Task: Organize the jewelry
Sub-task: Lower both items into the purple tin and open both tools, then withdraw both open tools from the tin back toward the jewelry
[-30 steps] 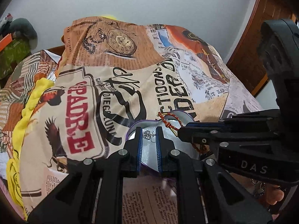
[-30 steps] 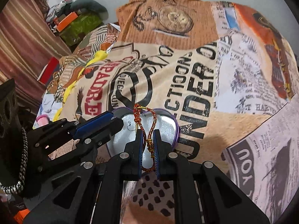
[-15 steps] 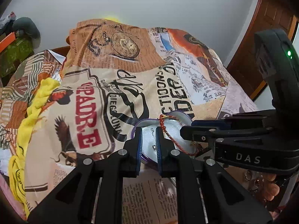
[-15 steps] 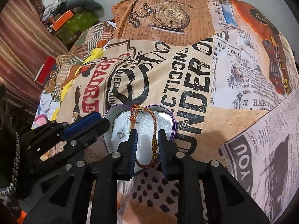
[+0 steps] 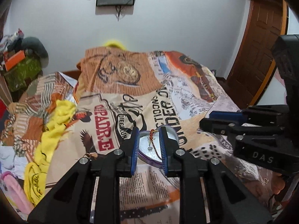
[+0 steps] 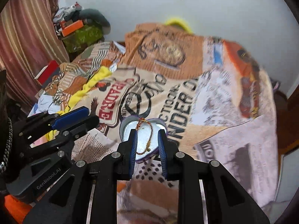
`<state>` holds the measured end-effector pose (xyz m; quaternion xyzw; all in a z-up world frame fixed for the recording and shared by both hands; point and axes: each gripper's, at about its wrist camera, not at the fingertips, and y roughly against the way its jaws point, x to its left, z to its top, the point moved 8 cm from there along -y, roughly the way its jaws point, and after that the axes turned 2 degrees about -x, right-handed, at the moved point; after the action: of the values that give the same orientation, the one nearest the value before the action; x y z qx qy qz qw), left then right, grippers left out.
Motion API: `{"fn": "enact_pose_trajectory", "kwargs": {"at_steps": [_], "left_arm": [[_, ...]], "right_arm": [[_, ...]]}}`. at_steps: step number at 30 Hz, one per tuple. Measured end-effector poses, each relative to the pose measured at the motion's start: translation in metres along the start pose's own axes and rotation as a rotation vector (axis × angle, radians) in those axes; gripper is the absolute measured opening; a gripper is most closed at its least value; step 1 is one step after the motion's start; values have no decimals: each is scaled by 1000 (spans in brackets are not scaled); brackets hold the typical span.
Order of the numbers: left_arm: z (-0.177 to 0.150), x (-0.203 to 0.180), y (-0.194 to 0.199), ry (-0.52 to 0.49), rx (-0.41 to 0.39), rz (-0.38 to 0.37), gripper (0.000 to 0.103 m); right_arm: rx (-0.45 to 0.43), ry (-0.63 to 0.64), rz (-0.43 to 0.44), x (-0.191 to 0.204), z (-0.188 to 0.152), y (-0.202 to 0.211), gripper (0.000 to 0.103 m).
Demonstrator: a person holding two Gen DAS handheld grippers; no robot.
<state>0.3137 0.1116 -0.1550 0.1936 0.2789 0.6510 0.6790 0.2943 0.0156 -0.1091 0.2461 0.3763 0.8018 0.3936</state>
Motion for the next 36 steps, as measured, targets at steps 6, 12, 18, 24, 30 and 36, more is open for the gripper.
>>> {"fn": "enact_pose_trajectory", "kwargs": {"at_steps": [6,12,18,24,30,36], "left_arm": [[0,-15,42,-17,-66,-12,38],[-9,-33,74,-21,-97,-43,54],[-20,-52,87,-30,-94,-81,59],[-43,-75,77,-77,-45,-92,60],[-73,-102,58,-126,28,-118,60],[-101,-117,40,-116,107,-159,60]], "right_arm": [[-115,29,-71,0,-6,48,31],[-222,32,-136,-8,-21,90,52],[-275,0,-166,-26,-44,119,52],[-254,-55,-235,-59,-78,135,52],[-200,-117,-313,-97,-122,140,52],[-92,-217,-321,-123,-177,125,52]]}}
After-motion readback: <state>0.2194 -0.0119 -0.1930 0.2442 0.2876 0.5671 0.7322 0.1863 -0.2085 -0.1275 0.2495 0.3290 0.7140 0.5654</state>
